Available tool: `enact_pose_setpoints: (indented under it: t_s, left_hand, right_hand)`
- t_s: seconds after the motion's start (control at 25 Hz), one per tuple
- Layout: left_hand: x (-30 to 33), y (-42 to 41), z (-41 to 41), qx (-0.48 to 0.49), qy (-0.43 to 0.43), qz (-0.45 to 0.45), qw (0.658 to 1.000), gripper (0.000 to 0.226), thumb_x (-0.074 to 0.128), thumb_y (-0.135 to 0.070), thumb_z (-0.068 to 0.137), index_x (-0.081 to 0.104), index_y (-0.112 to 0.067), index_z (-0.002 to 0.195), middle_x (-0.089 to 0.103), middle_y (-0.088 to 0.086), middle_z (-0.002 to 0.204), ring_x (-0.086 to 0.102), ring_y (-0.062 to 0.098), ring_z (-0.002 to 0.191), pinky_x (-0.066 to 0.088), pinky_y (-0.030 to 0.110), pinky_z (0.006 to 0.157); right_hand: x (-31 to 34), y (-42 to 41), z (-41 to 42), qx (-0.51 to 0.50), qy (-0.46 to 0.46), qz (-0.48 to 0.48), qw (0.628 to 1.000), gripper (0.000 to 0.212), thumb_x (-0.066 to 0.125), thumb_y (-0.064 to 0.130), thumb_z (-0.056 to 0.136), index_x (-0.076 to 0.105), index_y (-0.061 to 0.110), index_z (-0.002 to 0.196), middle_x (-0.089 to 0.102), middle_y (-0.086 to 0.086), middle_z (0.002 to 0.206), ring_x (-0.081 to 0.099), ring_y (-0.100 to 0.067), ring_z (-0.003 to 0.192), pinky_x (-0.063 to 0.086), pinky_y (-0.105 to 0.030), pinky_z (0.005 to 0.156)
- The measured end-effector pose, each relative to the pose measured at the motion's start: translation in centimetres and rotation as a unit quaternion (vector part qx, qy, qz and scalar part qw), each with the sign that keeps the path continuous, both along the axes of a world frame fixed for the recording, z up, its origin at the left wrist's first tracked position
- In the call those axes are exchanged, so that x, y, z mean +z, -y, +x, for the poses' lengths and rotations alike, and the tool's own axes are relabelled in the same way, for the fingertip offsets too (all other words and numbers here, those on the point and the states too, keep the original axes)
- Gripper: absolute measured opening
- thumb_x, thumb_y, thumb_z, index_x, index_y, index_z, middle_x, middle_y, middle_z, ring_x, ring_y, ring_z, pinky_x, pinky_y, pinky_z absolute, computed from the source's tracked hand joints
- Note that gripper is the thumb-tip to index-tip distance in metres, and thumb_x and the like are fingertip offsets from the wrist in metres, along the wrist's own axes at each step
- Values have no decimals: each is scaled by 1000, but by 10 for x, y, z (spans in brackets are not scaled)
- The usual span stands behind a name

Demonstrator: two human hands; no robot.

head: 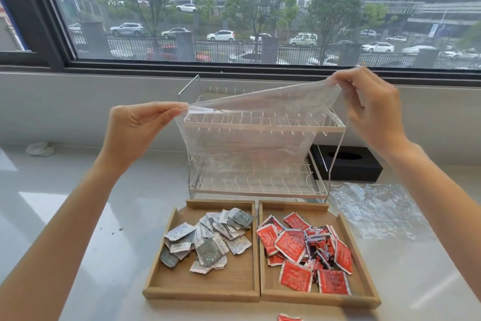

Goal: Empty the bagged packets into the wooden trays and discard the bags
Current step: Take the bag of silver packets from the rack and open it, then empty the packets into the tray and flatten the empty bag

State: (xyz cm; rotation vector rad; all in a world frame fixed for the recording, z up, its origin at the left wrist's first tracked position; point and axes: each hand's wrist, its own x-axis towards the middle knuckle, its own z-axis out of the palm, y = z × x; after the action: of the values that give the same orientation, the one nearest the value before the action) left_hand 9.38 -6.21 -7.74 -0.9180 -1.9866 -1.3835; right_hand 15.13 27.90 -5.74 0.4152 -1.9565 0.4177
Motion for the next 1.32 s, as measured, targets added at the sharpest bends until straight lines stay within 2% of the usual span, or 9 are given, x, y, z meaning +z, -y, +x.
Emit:
enact_pose_setpoints:
  t_s: [0.16, 0.28, 0.44, 0.52, 0.68, 0.88, 1.08, 1.2, 1.32]
  left_hand:
    - [-46, -5, 13, 4, -9, -19, 1000, 28, 59, -33, 81, 63, -14, 101, 67, -9, 101, 63, -8, 89, 49, 15, 88]
    - [-95, -5, 25, 10, 34, -63, 997, 30, 60, -35, 80, 64, -13, 100, 66, -27, 95, 60, -17, 86, 46, 5, 82]
    - [-165, -4, 39, 24, 138, -145, 979, 20, 66, -6, 77, 71, -12, 95, 71, -20, 85, 53, -28, 81, 40, -2, 74]
    - [-194, -5, 50, 16, 181, -191, 965, 18, 64, -3, 79, 72, -10, 93, 69, -29, 82, 55, -22, 81, 39, -2, 73]
    - [-234, -3, 68, 6, 229, -270, 935, 15, 59, -14, 85, 71, -13, 93, 73, -1, 91, 66, 10, 85, 41, 11, 72]
    - [-248, 2, 71, 22, 239, -335, 911, 18, 55, -25, 88, 71, -20, 92, 65, -4, 94, 53, 12, 100, 33, 13, 82]
    - [-244, -1, 66, 10, 201, -357, 912, 54, 28, -50, 82, 72, -18, 88, 71, -7, 93, 51, 18, 98, 30, 20, 90]
    - [-242, -7, 58, 48, 218, -333, 916, 31, 44, -32, 89, 70, -16, 88, 68, 1, 91, 55, 21, 92, 40, 33, 87]
    - [-238, -19, 41, 93, 260, -278, 920, 22, 48, -15, 90, 63, -12, 106, 63, 9, 107, 53, 24, 104, 38, 33, 88]
  right_hand:
    - [-42, -10, 22, -15, 13, 24, 1000, 23, 44, 11, 94, 65, -1, 95, 69, -14, 89, 60, -19, 86, 42, -11, 79]
    - [-92, -14, 43, -5, 81, 37, 996, 24, 45, 13, 93, 66, 2, 94, 69, -11, 91, 60, -16, 89, 46, -17, 80]
    - [-167, -11, 75, 14, 236, 44, 971, 22, 49, 19, 86, 68, 9, 93, 72, -5, 93, 67, -18, 88, 52, -29, 75]
    - [-199, -8, 87, -2, 303, 27, 953, 13, 58, 12, 83, 69, 12, 90, 73, -2, 94, 68, -16, 88, 55, -32, 73]
    - [-245, -3, 104, -28, 394, -31, 918, 19, 63, -2, 78, 69, 11, 90, 72, -2, 95, 67, -19, 92, 49, -27, 78]
    - [-267, 6, 116, -41, 475, -12, 879, 20, 57, -2, 77, 69, 10, 89, 71, -4, 95, 65, -22, 94, 49, -34, 81]
    - [-261, 10, 115, -47, 484, -26, 874, 29, 44, 5, 70, 69, 13, 83, 71, -2, 88, 62, -20, 89, 45, -28, 77]
    - [-257, 6, 100, -84, 460, -132, 874, 27, 48, 0, 80, 69, 13, 91, 70, -3, 95, 61, -18, 93, 38, -19, 77]
    - [-249, 1, 73, -109, 484, -218, 841, 30, 44, 8, 89, 60, 14, 113, 64, -4, 116, 56, -17, 106, 42, -26, 89]
